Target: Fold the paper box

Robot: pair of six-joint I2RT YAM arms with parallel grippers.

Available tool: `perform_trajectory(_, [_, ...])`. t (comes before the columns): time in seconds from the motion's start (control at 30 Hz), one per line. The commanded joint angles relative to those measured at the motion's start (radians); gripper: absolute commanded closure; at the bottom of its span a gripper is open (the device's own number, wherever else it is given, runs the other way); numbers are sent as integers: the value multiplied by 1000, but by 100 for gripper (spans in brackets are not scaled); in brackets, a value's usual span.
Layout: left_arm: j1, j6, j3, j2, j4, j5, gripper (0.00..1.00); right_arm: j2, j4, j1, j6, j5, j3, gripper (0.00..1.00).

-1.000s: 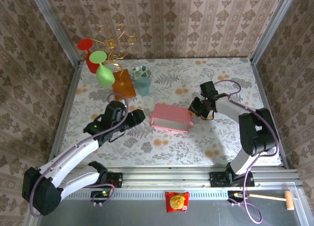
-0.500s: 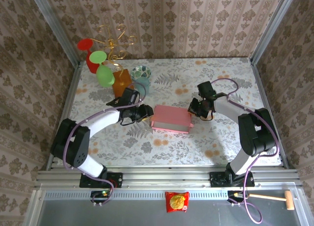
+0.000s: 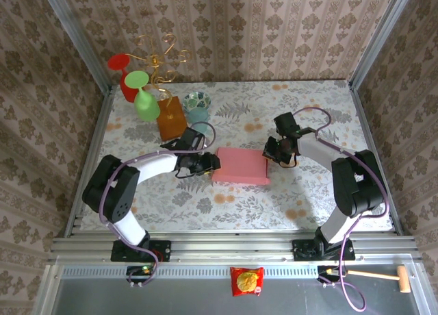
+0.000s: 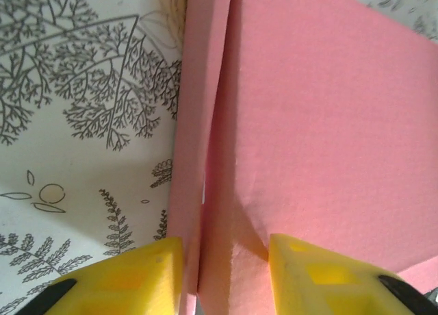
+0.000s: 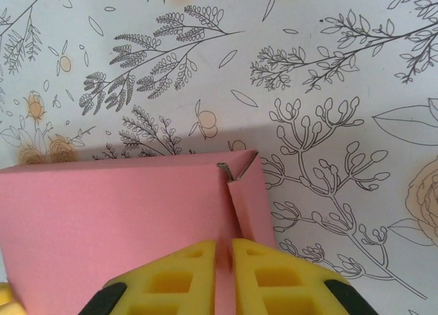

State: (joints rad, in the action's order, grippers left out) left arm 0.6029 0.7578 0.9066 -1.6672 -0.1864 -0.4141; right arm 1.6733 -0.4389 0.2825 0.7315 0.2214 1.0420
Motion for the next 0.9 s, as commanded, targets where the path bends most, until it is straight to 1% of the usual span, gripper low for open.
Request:
perform_trajectory(0.0, [9,-52,-22,-17,-42,39,66,-11,-51,6,-20,-33,42,83])
perform_trajectory(0.23, [12,-63,-25,-26,-44,51,70,-52,-93,-11,-21,-11,74,70])
perform_trajectory(0.33, [14,-70,-26,-32,-48,50,70,-81,-93,-43,-28,39,47,61])
perform_trajectory(0.47, [14,-74,-35,-32,-51,52,71,-124,-83,-94,-60,129,-20,47])
perform_trajectory(0.5, [14,-74,-38,-31,-51,54,71,-134,-66,-105,-65,165,-45,44])
perform_trajectory(0.6, [14,-72,-55,-26,-47,55,72,-144,7,-138,-63,294,-122,37])
perform_trajectory(0.7, [12,-64,-78,-25,-32,49,74,-133,86,-145,-56,401,-182,35])
perform_trajectory(0.87, [5,-48,-106,-26,-2,42,75,-108,220,-145,-34,489,-264,32])
